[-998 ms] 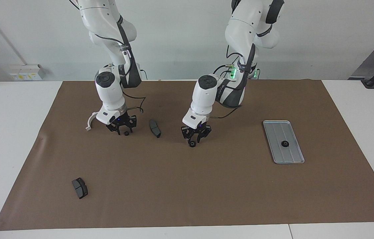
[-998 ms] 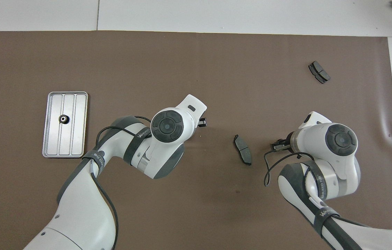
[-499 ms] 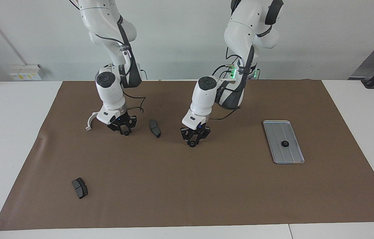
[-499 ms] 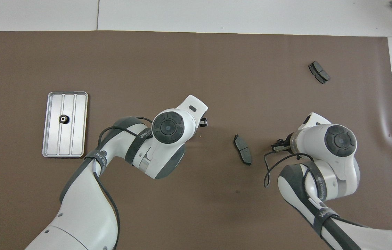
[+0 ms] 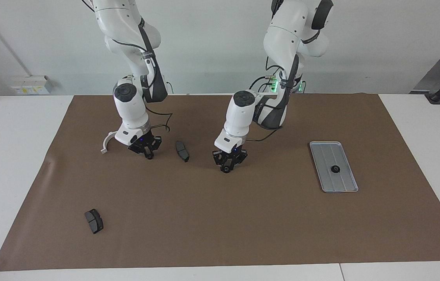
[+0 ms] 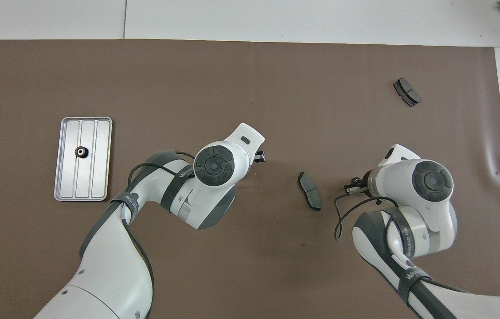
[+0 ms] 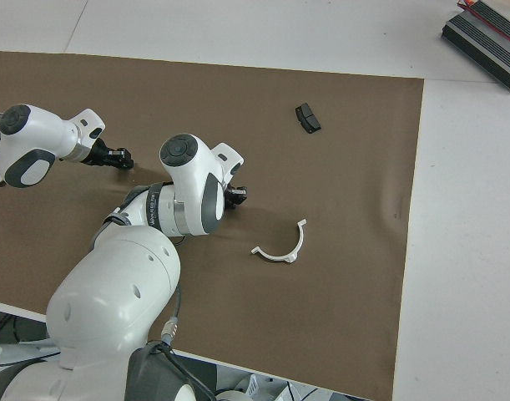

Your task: Pick bearing gear from pile to tray

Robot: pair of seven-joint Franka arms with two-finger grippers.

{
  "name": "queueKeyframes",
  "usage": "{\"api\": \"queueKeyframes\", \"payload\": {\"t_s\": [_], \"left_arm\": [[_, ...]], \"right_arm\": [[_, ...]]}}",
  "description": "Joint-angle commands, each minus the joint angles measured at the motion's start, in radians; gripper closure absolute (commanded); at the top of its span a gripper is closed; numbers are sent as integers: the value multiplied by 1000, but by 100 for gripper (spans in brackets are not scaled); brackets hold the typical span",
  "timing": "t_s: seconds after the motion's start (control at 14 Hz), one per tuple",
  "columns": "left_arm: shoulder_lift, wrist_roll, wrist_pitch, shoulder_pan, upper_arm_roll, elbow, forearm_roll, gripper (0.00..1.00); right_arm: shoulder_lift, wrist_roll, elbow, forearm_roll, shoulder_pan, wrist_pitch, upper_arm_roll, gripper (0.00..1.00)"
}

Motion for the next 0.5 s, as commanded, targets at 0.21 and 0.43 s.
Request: {"api": "queueKeyframes", "payload": {"t_s": [0.21,0.43], "left_arm": [[0,-20,26,-23,15,-15,-17,74],[0,-19,23,-23,17,-14,-17,85]], "right_arm": [[-30,87,87,14,7,-87,7,100],[-30,148,191,14,6,-173,7,100]]}}
